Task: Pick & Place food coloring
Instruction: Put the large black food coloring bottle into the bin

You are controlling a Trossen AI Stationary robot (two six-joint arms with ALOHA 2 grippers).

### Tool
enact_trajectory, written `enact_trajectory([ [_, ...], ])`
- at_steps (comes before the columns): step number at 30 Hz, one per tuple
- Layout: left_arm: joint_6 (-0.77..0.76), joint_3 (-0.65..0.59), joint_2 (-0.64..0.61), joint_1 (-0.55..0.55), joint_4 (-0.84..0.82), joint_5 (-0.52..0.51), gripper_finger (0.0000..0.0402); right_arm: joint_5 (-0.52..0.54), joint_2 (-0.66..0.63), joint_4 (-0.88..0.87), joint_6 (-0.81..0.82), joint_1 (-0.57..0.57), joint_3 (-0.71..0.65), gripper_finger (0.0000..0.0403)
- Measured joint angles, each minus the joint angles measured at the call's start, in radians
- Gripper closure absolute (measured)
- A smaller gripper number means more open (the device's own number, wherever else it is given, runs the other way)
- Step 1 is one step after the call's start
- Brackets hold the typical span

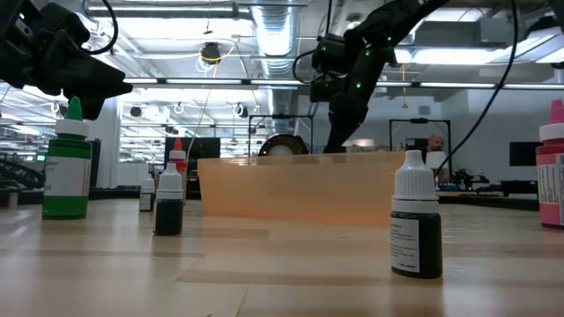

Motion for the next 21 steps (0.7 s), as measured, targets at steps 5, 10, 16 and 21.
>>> enact_trajectory([
  [5,0.000,0.000,0.000,0.000,0.000,0.000,0.0283,-0.001,0.023,0.023,-0.001,-0.010,0.004,0.0210],
  [10,0.000,0.000,0.000,0.000,-0.001,0.000,0.0283,0.003,0.029,0.052,0.001,-0.017,0.003,0.0209],
  [16,0.000,-0.001,0.000,0.000,-0.001,0.000,0.0283,0.047,0.030,0.045,0.002,-0.034,0.002,0.0205],
  [21,0.000,-0.001,0.000,0.000,-0.001,0.000,0.0283,0.065,0.017,-0.027,0.010,-0.035,0.002,0.0195],
])
